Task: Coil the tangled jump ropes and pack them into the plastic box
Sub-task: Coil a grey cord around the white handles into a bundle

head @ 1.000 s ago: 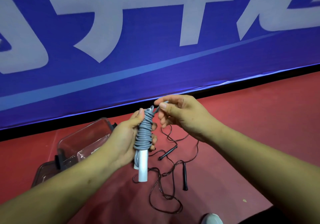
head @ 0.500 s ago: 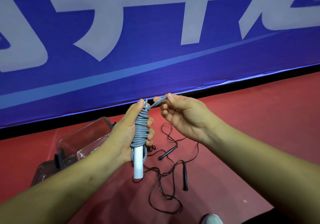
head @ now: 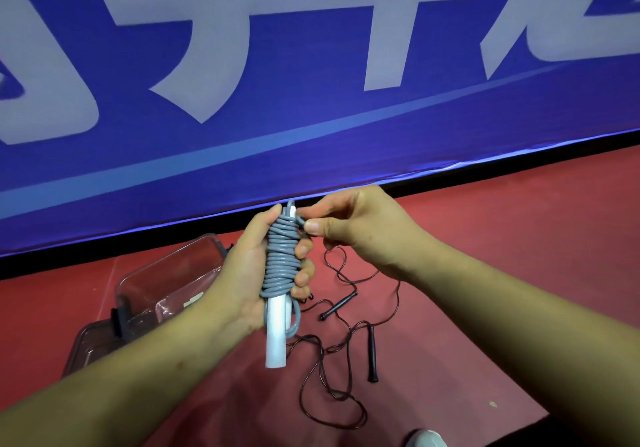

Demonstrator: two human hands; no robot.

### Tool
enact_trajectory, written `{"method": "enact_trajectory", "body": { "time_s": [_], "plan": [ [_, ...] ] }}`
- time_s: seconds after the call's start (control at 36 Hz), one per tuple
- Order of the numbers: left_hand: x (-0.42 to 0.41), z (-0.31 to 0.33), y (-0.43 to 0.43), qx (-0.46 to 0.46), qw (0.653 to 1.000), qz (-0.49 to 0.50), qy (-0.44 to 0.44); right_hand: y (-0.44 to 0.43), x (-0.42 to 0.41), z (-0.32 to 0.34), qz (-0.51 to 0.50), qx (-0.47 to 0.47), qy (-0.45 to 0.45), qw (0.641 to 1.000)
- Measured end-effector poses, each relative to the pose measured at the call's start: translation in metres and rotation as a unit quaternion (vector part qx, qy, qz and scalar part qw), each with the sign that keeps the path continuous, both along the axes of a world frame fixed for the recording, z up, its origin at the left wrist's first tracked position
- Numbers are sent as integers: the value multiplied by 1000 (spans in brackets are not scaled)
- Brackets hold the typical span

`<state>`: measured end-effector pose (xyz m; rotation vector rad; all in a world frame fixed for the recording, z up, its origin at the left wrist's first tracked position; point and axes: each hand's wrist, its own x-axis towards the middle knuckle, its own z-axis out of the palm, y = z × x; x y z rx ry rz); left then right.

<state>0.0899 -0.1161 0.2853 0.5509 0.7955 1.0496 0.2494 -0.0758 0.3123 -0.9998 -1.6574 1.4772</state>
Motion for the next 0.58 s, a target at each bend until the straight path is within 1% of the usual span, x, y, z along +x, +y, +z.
{"method": "enact_trajectory", "body": {
  "time_s": [0.14,0.31,0.36,0.47,0.58],
  "plan": [
    [-2,3,-1,12,999,-30,30,1,1,4,-28,75,-76,994],
    [-1,3,-7,16,990,-121,72,3,10,8,-30,100,-115,988],
    [1,4,-8,6,992,-116,56,3,13,10,-19,86,-91,992],
    [-2,6,-5,3,996,-86,20,0,12,10,-4,-3,41,999],
    [-1,5,-6,4,998,-63,6,-4,8,6,3,-45,68,997]
  ]
}}
